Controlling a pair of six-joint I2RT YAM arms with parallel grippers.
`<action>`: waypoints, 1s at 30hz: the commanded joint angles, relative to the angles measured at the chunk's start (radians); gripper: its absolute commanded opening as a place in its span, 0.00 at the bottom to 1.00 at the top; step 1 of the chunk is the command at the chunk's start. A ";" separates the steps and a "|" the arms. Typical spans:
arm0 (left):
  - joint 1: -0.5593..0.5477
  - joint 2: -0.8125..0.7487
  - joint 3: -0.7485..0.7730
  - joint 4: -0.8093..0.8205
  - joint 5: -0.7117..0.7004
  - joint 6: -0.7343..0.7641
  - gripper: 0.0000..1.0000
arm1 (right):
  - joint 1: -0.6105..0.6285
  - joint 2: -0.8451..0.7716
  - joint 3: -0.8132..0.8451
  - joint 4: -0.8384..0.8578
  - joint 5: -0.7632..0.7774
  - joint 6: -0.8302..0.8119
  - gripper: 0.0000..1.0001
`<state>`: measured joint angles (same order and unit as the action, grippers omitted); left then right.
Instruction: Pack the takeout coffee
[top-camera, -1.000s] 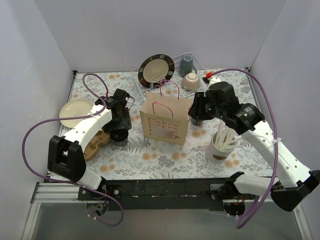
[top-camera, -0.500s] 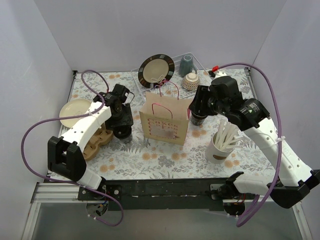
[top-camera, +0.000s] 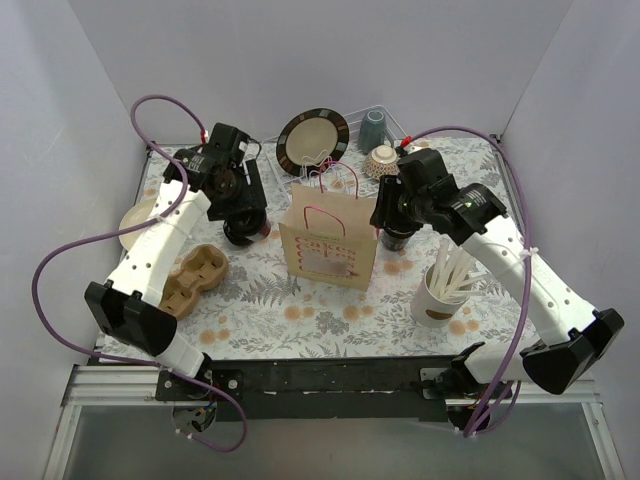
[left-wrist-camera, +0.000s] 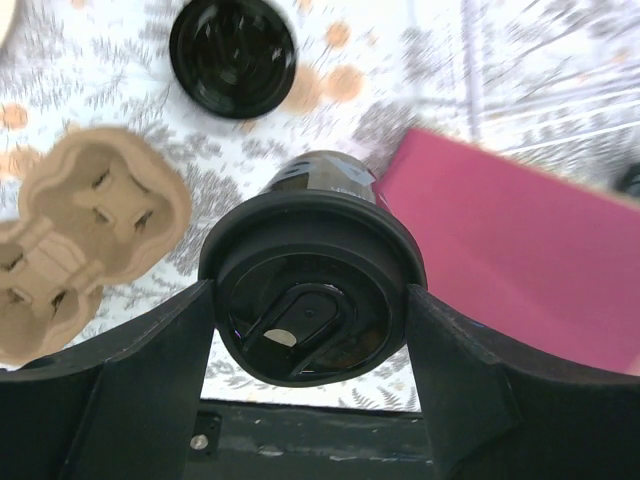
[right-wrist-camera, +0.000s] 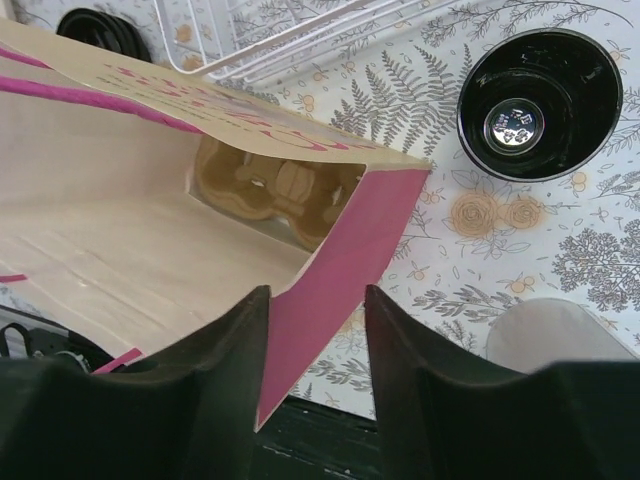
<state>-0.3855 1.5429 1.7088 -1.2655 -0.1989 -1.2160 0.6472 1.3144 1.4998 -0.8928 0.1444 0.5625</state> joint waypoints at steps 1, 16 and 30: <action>0.002 0.036 0.158 -0.090 -0.008 -0.005 0.00 | -0.006 0.002 0.007 -0.003 0.026 -0.050 0.44; 0.002 0.001 0.464 0.043 0.469 0.105 0.00 | -0.006 -0.044 -0.021 0.084 -0.022 -0.173 0.01; -0.013 -0.154 0.316 0.161 0.675 0.171 0.00 | -0.023 -0.009 -0.033 0.106 -0.138 -0.190 0.01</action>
<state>-0.3950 1.4277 2.0777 -1.1255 0.4141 -1.0550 0.6346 1.2945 1.4487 -0.8345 0.0513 0.3962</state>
